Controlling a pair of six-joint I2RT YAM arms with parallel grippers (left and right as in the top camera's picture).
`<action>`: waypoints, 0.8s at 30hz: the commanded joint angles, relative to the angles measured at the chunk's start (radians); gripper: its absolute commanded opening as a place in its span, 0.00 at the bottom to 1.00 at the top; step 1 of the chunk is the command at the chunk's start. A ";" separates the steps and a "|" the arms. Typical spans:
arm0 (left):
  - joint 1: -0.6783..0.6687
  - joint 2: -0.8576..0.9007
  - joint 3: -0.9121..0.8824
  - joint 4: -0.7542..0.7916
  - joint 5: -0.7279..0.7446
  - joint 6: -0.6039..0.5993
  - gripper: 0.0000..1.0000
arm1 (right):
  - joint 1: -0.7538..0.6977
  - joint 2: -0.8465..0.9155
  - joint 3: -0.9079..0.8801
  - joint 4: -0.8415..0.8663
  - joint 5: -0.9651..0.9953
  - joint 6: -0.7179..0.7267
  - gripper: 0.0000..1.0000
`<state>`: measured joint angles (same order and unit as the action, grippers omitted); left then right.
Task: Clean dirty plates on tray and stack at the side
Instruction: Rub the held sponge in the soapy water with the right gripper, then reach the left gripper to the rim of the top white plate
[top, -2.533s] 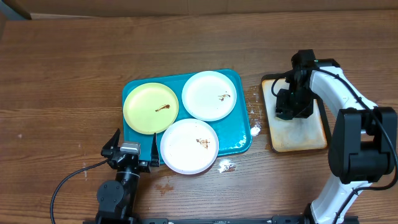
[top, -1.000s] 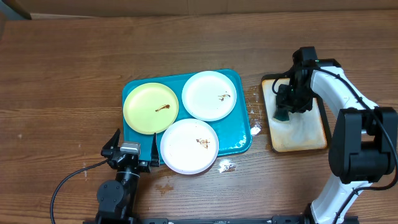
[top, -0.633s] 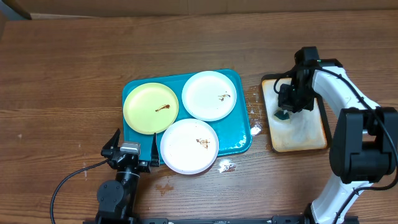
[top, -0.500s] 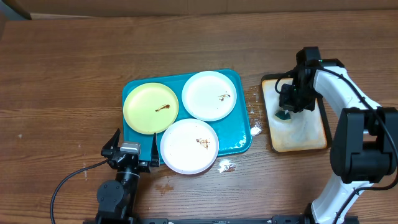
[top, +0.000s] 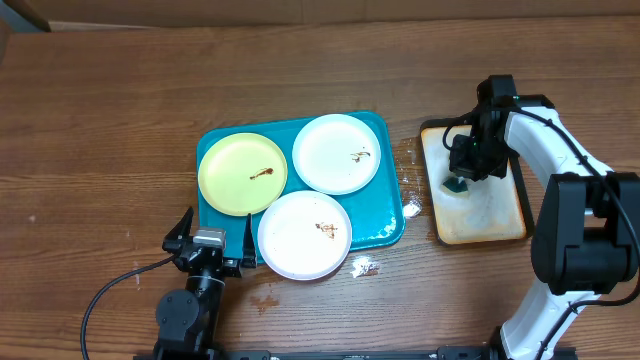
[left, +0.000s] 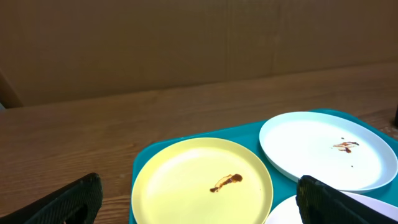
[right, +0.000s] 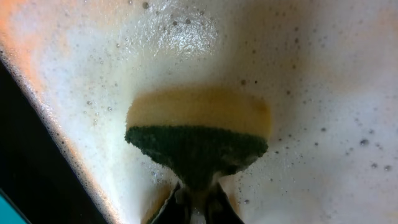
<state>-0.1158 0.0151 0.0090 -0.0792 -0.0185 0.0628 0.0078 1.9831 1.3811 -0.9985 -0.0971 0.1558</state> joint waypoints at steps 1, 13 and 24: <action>0.006 -0.011 -0.004 0.002 0.008 0.020 1.00 | -0.004 -0.039 0.026 -0.003 0.002 -0.008 0.04; 0.005 0.014 0.062 -0.061 0.177 -0.071 1.00 | -0.004 -0.039 0.026 -0.007 0.002 -0.023 0.04; 0.004 0.417 0.517 -0.337 0.233 -0.103 1.00 | -0.003 -0.039 0.026 -0.024 0.001 -0.022 0.04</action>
<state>-0.1158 0.3191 0.3820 -0.3740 0.1577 -0.0120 0.0078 1.9831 1.3815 -1.0199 -0.0975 0.1375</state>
